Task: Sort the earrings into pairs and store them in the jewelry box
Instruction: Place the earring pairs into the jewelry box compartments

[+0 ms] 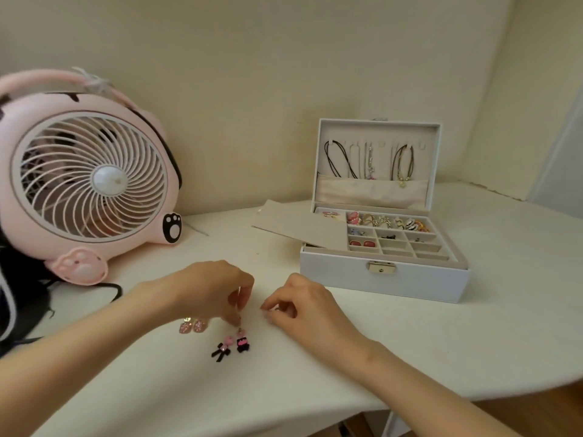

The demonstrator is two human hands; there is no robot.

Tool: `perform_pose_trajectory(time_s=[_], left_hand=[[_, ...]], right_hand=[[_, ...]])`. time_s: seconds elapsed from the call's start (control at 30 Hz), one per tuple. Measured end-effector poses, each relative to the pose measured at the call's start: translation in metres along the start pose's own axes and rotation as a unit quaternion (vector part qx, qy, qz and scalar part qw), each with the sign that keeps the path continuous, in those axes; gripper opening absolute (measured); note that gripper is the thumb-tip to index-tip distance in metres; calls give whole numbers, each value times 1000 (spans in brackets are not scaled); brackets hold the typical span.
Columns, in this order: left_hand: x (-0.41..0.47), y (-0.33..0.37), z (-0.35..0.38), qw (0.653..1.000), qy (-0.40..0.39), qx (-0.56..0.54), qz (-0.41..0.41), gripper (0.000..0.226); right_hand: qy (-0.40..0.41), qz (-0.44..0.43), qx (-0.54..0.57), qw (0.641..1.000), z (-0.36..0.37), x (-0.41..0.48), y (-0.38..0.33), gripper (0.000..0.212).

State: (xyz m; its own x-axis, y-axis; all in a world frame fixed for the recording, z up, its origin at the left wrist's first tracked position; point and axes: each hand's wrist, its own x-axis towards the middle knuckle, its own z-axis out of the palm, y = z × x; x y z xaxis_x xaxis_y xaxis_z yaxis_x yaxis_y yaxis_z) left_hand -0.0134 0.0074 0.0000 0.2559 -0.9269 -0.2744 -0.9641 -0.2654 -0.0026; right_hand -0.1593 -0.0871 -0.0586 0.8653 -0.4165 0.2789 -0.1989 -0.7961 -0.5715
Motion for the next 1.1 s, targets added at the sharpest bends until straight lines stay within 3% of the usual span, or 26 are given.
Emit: perform_pose_trajectory(time_s=[0.13,0.23,0.3,0.43,0.6,0.83,0.93,1.1], left_hand=[[-7,-8,10,993,17,-116,-4,9],[-6,-9,14,989,57,-134,7,7],[0,-5,13,985,125,-109,49,10],[16,22,-3,940,258,-158,160,19],[58,62,-28,885,339,-238,214,15],[116,105,-42,857,329,-336,212,7],[132,117,-40,867,325,-321,197,7],[149,128,-43,892,297,-303,158,14]], right_hand=[[7,8,68,998,-9,-14,10,21],[27,21,94,995,-17,-19,16,20],[55,27,128,990,-22,-19,19,22],[142,15,187,972,-43,-16,23,26],[253,16,108,961,-79,-8,39,19],[311,132,113,934,-124,6,74,20],[296,161,134,932,-135,9,84,10],[289,178,73,938,-144,11,97,11]])
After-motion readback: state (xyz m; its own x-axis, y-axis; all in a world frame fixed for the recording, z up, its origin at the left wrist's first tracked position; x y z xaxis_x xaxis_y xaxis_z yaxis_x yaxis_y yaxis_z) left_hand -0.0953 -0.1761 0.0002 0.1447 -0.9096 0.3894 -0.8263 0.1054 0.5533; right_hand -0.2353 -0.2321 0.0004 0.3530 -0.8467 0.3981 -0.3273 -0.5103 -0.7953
